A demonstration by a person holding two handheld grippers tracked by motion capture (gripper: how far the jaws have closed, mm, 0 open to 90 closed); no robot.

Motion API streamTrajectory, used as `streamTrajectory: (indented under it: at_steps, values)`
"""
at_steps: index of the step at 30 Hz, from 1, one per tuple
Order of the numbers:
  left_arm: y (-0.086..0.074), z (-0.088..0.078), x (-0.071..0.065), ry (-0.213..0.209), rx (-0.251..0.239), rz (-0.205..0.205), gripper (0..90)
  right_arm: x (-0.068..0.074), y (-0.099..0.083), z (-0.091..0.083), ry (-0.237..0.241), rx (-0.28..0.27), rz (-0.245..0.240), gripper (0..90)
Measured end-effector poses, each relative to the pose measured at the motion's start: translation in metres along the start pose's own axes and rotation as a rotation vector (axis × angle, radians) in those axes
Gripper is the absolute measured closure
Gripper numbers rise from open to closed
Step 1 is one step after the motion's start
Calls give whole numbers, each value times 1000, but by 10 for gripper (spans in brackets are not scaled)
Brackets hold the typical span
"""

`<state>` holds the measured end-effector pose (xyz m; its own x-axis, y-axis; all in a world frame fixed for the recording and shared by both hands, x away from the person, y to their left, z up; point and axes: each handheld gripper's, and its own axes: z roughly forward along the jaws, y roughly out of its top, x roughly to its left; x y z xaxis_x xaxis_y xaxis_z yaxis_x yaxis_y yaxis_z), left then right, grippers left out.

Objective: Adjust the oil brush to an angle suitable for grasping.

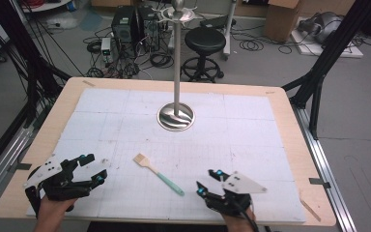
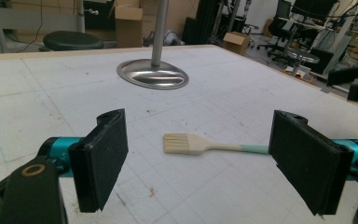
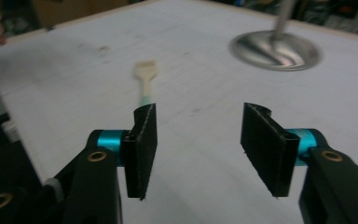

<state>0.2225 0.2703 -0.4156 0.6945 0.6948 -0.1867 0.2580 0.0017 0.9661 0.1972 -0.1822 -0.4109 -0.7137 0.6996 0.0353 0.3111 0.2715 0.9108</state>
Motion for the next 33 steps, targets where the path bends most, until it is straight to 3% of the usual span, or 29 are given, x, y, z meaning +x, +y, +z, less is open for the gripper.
streamTrajectory:
  at_steps: [1, 2, 3, 4, 5, 6, 10, 15, 22, 24, 33]
  values:
    - [0, 0, 0, 1, 2, -1, 203, 10, 0, 18, 47, 43, -41, 562]
    - [0, 0, 0, 1, 2, -1, 204, 10, 0, 18, 47, 43, -41, 562]
    - [0, -1, 0, 4, 0, -5, 204, 19, -1, 33, 89, 79, -41, 733]
    - [0, -1, 0, 4, 0, -5, 205, 19, -1, 33, 89, 79, -41, 733]
    - [0, -1, 1, 7, -2, -9, 206, 25, -2, 46, 103, 123, -32, 851]
    - [0, -2, 2, 8, -4, -9, 206, 28, -3, 52, 110, 147, -30, 881]
    - [-1, -2, 3, 8, -2, -11, 207, 34, -4, 65, 133, 203, -26, 888]
    - [-1, -2, 2, 6, 1, -11, 210, 39, -9, 75, 135, 302, -71, 889]
    - [-1, -2, 3, 9, -2, -14, 212, 26, -8, 67, 84, 320, -69, 889]
    - [-1, -2, 3, 10, -1, -19, 211, 17, -8, 65, 49, 325, -49, 889]
    - [-1, -2, 4, 12, 0, -19, 214, -2, -5, 71, -4, 324, -15, 888]
